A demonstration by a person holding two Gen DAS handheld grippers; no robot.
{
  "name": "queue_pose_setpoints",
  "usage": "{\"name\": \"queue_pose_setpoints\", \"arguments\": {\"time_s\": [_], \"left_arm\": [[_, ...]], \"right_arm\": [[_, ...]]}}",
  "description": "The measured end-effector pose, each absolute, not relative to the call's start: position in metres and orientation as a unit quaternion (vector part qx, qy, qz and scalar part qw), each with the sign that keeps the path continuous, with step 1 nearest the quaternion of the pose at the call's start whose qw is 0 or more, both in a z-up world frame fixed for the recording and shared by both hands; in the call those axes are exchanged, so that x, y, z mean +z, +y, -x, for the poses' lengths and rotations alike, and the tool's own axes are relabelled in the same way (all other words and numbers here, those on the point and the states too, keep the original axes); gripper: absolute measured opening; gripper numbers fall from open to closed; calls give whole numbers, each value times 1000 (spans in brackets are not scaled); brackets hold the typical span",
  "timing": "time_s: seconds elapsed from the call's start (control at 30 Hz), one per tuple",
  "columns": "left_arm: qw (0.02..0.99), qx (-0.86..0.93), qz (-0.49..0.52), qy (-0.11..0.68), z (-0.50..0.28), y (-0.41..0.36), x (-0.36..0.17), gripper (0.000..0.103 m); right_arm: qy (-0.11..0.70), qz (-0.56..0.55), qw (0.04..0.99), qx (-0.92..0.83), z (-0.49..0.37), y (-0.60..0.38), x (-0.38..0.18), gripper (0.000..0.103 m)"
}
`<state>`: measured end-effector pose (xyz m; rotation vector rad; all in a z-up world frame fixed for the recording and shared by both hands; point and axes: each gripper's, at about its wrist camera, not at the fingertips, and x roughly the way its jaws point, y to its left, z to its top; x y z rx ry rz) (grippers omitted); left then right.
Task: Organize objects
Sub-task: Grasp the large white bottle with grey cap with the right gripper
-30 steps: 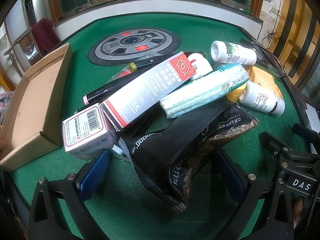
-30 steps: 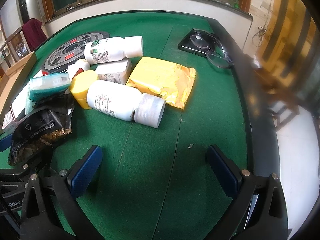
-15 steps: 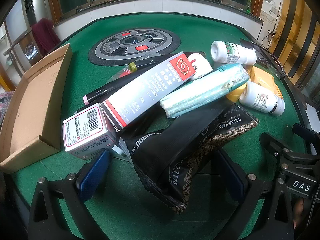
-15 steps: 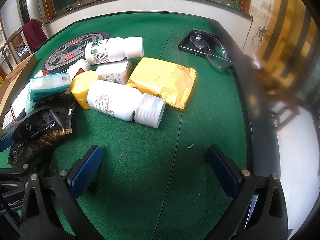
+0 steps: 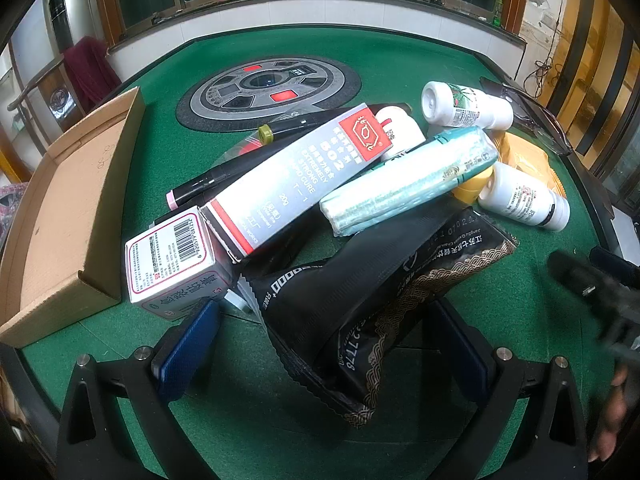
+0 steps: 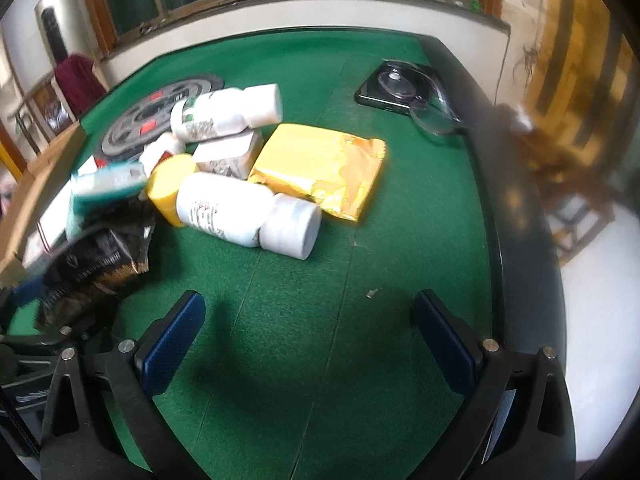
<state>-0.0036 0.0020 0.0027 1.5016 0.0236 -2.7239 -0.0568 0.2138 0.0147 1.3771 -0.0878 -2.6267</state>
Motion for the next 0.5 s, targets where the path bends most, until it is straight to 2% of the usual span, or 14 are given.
{"name": "queue_pose_setpoints", "arguments": {"time_s": [0.17, 0.3, 0.37, 0.5], "left_arm": [[16, -876, -483, 9, 4, 2, 3, 102], [17, -876, -483, 8, 4, 4, 4, 102], [17, -876, -483, 8, 4, 4, 4, 102], [17, -876, -483, 8, 5, 2, 3, 102]], "right_arm": [[-59, -426, 115, -896, 48, 220, 33, 101], [-39, -297, 94, -949, 15, 218, 68, 101], [-53, -231, 102, -966, -2, 221, 70, 103], [-3, -337, 127, -933, 19, 204, 56, 103]]}}
